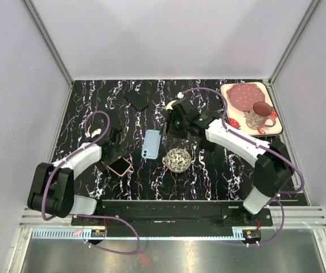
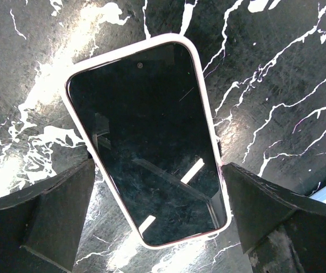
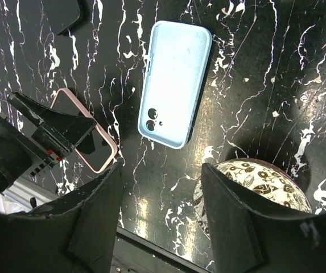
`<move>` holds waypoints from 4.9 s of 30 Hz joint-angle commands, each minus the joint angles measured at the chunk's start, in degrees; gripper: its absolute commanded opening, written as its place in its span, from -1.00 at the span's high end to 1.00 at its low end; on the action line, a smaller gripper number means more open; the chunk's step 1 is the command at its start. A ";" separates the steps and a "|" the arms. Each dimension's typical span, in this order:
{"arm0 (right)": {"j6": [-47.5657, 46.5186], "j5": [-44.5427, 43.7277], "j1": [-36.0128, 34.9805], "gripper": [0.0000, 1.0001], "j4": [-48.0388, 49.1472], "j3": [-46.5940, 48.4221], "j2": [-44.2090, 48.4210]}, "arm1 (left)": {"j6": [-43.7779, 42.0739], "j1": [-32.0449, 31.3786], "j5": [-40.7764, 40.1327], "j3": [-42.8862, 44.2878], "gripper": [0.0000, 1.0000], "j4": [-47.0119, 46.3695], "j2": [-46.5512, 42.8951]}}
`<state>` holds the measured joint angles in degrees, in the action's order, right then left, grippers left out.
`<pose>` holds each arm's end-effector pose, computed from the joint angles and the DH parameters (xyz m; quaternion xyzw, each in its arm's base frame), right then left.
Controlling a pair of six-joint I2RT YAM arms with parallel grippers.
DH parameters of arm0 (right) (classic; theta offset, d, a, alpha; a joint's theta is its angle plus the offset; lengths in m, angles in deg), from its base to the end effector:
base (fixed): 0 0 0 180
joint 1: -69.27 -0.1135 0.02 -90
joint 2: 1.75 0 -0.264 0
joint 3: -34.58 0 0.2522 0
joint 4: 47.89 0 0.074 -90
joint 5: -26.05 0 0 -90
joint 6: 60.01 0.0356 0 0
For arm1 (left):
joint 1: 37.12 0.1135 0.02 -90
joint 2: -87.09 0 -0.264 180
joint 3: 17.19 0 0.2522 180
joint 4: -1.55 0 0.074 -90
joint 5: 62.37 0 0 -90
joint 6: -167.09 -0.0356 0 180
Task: Take the phone out of the phone case
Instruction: Pick up the phone at the center of the board, then remove the phone case from the phone.
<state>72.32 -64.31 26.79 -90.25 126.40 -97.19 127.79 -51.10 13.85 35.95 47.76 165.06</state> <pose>0.2752 0.2517 0.2816 0.0000 0.9271 0.2506 0.2787 0.2244 -0.0471 0.1631 -0.3272 0.9232 0.0125 0.2014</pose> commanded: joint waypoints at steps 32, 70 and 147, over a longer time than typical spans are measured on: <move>6.98 25.40 -1.81 -0.20 17.69 -1.77 -5.98 | -5.78 -3.16 11.91 9.05 0.17 -1.77 0.69; 13.05 27.61 -5.42 1.00 31.94 1.21 -6.79 | -3.06 10.19 43.20 4.41 -0.98 -21.01 -17.41; 42.84 36.04 -1.73 0.42 97.95 -23.40 -5.90 | 47.48 18.90 58.43 -11.86 1.00 -108.47 -8.81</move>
<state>114.92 -26.63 25.32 4.15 101.85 -102.87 172.64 -32.52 74.31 23.78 -51.78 156.67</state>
